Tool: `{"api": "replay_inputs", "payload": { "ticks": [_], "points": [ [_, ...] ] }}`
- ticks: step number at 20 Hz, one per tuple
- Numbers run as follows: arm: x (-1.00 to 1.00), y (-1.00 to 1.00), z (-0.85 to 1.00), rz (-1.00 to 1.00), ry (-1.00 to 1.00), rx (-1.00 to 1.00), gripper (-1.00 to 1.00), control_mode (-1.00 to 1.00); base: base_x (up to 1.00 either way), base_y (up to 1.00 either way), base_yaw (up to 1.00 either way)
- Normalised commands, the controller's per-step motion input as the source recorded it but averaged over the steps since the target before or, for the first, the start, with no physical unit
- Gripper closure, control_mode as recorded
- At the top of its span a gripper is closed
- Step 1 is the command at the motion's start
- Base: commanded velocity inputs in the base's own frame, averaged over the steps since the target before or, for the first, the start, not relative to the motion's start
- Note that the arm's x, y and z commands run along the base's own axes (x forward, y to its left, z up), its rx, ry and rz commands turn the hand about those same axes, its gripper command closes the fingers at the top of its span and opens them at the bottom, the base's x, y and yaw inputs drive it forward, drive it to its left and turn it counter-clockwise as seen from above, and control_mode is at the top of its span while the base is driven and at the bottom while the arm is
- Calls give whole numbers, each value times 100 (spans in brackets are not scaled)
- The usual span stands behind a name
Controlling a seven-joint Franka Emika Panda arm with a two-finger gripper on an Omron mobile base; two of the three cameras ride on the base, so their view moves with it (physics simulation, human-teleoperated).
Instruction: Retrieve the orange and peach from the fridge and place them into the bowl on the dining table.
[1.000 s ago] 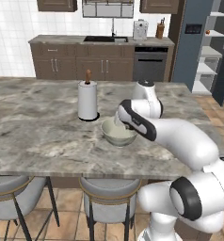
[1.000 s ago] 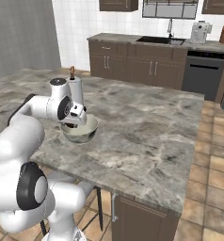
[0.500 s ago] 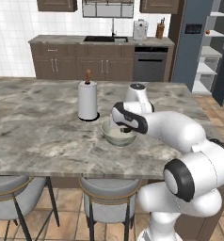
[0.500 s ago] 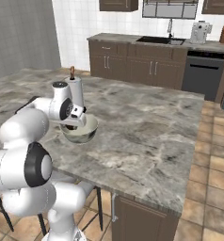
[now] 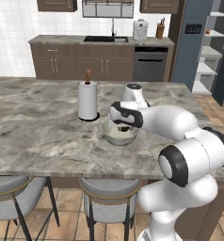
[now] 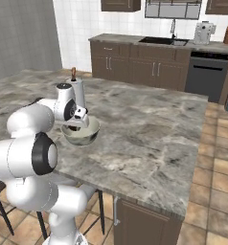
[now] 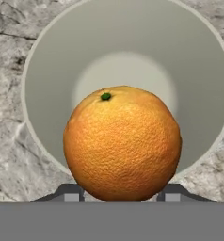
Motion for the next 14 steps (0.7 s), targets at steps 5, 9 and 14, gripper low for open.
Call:
{"api": "replay_inputs", "payload": {
  "ticks": [5,9,14],
  "points": [
    [25,0,-7,0,0,0,100,-100,0,0,0],
    [19,0,-11,0,0,0,100,-100,0,0,0],
    [16,0,-19,0,0,0,100,-100,0,0,0]
  ]
}}
